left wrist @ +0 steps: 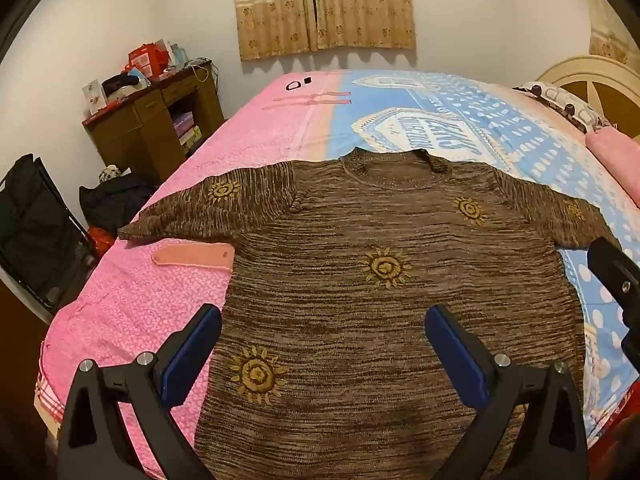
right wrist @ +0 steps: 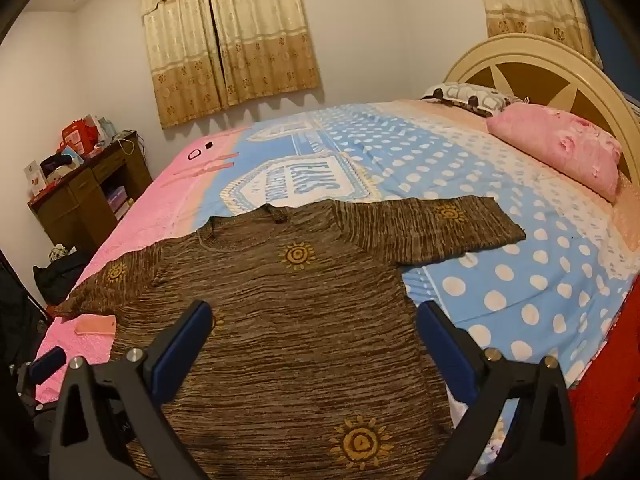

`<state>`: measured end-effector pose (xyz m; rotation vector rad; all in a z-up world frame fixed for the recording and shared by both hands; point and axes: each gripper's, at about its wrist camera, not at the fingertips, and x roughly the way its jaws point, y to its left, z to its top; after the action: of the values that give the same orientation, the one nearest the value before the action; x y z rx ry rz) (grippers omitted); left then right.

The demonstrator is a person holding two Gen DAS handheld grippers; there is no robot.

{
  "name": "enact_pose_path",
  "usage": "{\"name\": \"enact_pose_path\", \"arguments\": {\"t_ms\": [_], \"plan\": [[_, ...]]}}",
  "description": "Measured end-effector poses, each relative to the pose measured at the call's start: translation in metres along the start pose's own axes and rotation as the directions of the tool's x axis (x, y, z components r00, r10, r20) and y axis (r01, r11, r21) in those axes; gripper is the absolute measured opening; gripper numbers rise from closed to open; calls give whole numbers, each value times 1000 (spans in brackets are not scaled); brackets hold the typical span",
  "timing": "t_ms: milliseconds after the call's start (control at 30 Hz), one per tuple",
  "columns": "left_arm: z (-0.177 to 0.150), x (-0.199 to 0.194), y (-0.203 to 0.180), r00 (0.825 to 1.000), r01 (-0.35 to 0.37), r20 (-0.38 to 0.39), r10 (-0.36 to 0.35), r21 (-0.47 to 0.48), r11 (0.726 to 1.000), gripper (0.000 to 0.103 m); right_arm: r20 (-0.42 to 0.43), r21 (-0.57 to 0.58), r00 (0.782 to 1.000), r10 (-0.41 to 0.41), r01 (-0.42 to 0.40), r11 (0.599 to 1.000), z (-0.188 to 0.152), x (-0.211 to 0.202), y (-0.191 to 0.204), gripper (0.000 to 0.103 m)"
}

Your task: Fold small clothes

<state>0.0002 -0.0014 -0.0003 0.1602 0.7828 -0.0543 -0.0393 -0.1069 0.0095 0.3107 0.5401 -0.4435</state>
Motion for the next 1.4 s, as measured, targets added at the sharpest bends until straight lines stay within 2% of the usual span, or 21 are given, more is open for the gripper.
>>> {"name": "enact_pose_path", "arguments": {"t_ms": [100,167,267,533,600,1400], "plan": [[0,1,-4,1000,1,-5,-1,11,1000,102,-7,12,1000,7,-7,1000,0,0,-1,103],[-8,5,2,998,54,-17,-55,-25,998,102,-6,10,1000,6,-6,1000,0,0,-1,103],[-7,4,5,998,62,-16,-62,-26,998,102,-2,9,1000,5,-5,1000,1,0,-3,103],[-8,5,3,1000,21,-17,-22,-14,1000,102,-12,9,1000,6,-6,1000,-4,-2,-8,103],[-7,7,5,1000,22,-21,-22,-19,1000,102,-19,-2,1000,-3,3,1000,-4,2,2,103],[-9,8,3,999,29,-28,-30,-21,999,102,-25,-6,1000,-6,6,1000,-7,3,3,103]]}}
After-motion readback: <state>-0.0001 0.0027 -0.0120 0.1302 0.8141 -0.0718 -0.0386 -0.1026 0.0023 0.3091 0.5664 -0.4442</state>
